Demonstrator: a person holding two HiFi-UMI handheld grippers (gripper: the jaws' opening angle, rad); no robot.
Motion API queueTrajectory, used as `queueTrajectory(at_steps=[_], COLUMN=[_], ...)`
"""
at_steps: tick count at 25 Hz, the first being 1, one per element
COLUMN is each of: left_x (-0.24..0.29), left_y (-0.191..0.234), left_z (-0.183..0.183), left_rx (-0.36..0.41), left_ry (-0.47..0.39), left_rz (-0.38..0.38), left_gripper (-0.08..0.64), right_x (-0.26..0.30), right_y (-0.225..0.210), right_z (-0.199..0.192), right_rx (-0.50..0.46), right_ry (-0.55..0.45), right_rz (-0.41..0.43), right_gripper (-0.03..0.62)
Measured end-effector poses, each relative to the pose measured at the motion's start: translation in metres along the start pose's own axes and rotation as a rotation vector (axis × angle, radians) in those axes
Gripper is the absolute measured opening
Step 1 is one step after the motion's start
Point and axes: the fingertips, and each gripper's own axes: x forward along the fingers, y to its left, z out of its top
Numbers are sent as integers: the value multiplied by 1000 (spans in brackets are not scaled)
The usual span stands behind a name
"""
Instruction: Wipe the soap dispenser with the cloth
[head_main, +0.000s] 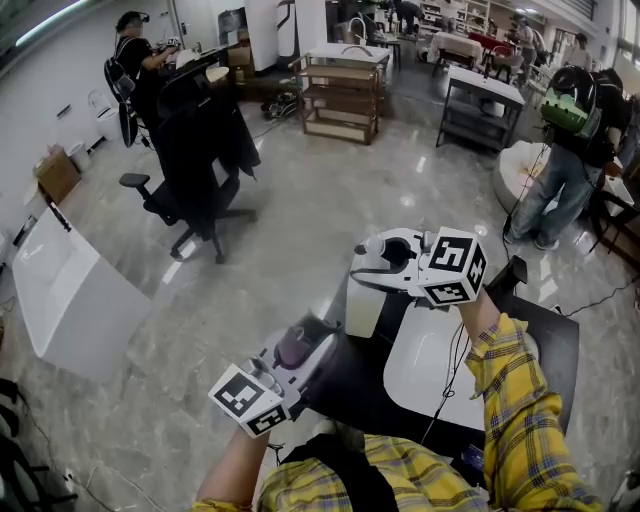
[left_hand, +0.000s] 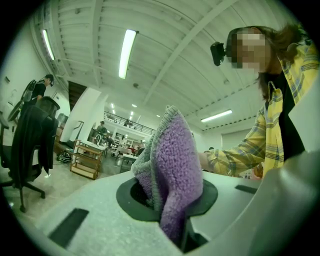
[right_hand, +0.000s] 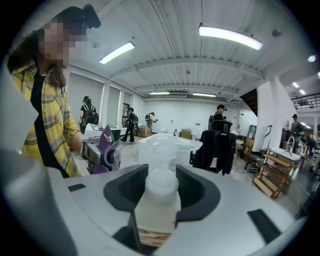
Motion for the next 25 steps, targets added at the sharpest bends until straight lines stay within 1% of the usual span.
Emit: queueTrajectory(at_steps=[5,16,25], left_x=[10,27,33], left_y=[1,-3,-1], left_z=[-5,-10,-11], left_rx=[-8,-22,-37], left_ry=[7,15,13], left_rz=[-11,-63,-113], left_gripper=[61,61,61], right_x=[-3,-14,-23], right_y=[-7,-27,-36], right_z=[-1,-8,-11], right_rx=[47,162,232], right_ry=[-23,15,31], right_rz=[-151,-519,-728], right_gripper=[164,164,164])
